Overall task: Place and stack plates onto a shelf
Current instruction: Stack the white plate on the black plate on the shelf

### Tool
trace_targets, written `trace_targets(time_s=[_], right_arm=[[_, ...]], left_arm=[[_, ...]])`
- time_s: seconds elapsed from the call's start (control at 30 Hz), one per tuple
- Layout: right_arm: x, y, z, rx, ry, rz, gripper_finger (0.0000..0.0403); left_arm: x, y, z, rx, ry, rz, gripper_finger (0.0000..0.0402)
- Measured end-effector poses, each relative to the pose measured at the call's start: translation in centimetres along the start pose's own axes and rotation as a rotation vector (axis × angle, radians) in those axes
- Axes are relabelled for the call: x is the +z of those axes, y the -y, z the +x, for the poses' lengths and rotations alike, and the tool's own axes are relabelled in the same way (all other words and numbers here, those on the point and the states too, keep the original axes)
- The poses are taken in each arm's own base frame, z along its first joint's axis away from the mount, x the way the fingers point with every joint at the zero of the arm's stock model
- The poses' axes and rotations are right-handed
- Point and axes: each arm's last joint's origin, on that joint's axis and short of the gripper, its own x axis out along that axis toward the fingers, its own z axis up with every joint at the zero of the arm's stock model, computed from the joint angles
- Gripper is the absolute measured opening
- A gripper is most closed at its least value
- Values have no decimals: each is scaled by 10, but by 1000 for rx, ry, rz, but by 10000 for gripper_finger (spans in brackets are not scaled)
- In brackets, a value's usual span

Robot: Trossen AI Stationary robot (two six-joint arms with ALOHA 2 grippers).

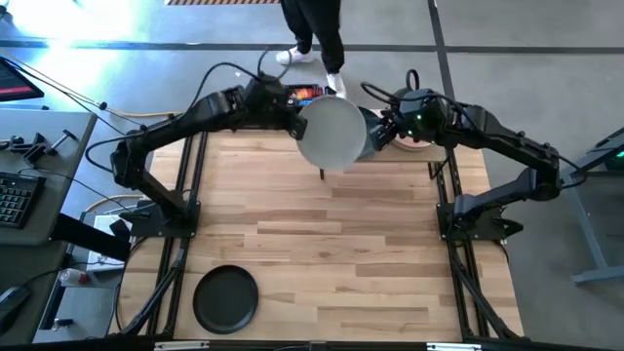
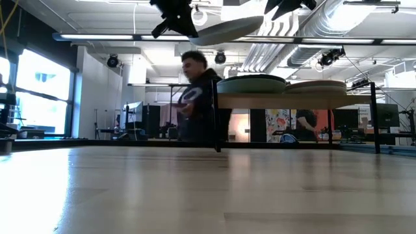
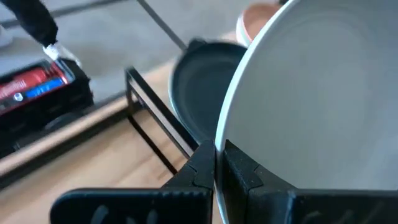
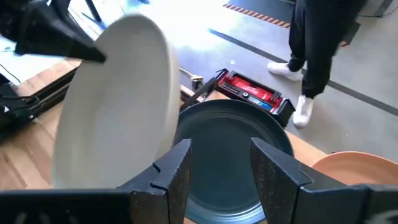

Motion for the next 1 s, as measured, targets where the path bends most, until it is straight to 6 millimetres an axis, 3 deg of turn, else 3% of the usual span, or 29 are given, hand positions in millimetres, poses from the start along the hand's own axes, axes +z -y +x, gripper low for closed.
trace_targets(time_s=[0.4,0.67,1.0], right_arm=[[13,15,7,-41,75,66,142],[31,18,11,15,209,128,142],[35,10,37,20,206,99,142]], left_arm=[[30,-36,1,32,153,64,0],[41,-40,0,31,243,109,0],[43,-40,0,42,260,159,0]])
